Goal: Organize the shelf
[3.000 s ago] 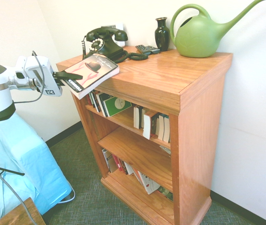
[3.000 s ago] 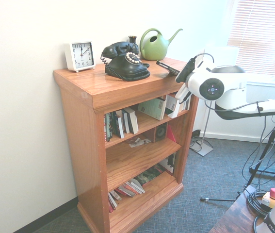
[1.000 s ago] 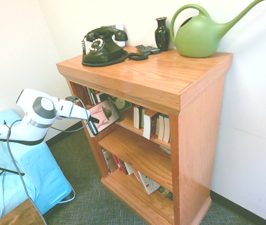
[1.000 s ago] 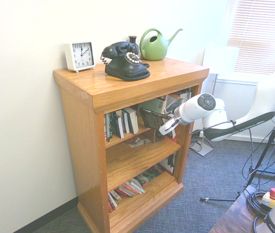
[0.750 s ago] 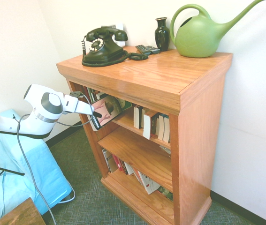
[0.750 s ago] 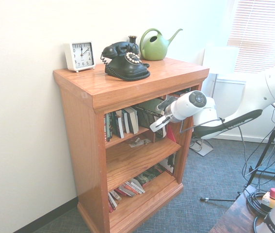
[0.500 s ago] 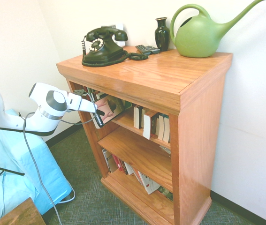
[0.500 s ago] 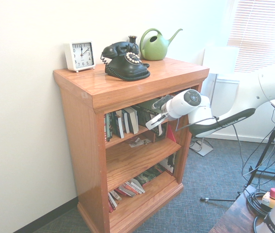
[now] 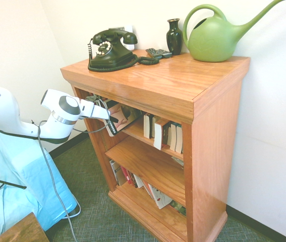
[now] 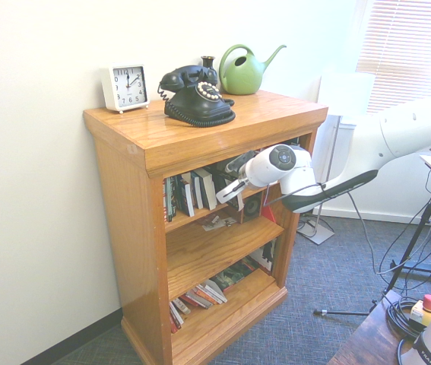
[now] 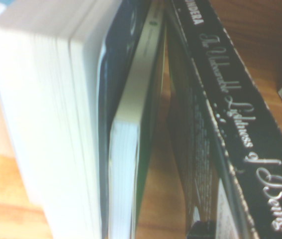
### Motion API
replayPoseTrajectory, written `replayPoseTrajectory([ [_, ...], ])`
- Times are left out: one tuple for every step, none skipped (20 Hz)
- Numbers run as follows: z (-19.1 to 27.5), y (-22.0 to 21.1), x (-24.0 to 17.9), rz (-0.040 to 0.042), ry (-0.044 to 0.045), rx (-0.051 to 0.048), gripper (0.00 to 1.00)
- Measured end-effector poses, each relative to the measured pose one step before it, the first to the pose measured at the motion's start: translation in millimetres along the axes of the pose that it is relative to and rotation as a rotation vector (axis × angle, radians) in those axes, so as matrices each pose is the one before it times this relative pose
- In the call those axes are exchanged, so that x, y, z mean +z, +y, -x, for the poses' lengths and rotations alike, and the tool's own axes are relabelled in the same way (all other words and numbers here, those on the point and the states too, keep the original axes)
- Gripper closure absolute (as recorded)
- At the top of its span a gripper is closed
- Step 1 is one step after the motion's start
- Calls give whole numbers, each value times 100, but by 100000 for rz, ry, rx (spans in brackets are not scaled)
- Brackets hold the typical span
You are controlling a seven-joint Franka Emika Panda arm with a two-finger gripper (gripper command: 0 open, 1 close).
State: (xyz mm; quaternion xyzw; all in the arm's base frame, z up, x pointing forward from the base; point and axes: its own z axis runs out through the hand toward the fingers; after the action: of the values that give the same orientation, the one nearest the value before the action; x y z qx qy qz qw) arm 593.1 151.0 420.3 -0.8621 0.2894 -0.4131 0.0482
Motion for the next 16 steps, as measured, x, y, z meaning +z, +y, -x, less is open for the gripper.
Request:
replayPoseTrajectory([
  [-79, -254, 217, 217, 468, -112, 100],
  [-35, -318, 181, 11, 380, -132, 100],
  [-17, -250, 204, 292, 334, -96, 100],
  [-26, -188, 216, 408, 241, -51, 0],
  [-30, -113, 237, 204, 75, 35, 0],
  [-65, -78, 206, 184, 134, 46, 0],
  [-33, -45, 97, 79, 91, -28, 0],
  [-12, -7, 6, 45, 41, 4, 0],
  [0, -3, -1, 22, 11, -6, 0],
  [-1, 3, 2, 21, 7, 0, 0],
  [0, 3, 3, 18, 12, -25, 0],
  [-1, 8, 5, 4, 33, -70, 0],
  [-2, 6, 3, 2, 28, -57, 0],
  [-2, 9, 4, 4, 35, -77, 0],
  [-1, 9, 4, 1, 42, -93, 0],
  [-1, 6, 2, 1, 29, -68, 0],
])
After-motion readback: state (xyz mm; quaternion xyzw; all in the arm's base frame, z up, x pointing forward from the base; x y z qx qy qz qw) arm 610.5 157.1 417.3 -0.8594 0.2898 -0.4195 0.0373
